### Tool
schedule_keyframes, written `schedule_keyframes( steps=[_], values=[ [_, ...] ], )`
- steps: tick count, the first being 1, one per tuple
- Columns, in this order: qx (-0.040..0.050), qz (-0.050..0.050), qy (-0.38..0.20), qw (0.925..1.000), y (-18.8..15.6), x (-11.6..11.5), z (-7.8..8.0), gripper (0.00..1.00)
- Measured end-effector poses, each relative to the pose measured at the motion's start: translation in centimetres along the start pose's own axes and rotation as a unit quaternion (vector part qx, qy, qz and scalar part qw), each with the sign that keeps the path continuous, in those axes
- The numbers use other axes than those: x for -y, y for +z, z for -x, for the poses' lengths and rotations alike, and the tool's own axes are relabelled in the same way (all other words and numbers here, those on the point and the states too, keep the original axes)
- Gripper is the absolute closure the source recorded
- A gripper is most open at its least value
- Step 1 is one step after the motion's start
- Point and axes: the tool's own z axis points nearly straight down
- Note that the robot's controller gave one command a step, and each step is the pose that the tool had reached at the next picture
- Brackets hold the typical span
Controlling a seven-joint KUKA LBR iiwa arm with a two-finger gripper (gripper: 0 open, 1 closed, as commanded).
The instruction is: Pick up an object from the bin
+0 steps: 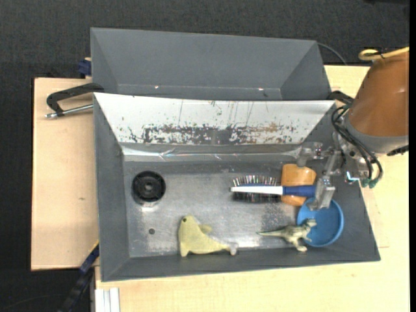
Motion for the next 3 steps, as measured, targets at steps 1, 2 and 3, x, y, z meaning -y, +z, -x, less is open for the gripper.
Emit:
schedule_keyframes(
  steps=[1,2,3],
  values=[
    [0.0004,0.002,0.070,0.9976,11.36,-6.78,1.71,0.00],
    [0.0032,0.000,0.069,0.9976,11.30,-6.85,1.77,0.00],
    [0.0044,0.000,0.069,0.9976,11.21,-6.90,1.86,0.00]
  ],
)
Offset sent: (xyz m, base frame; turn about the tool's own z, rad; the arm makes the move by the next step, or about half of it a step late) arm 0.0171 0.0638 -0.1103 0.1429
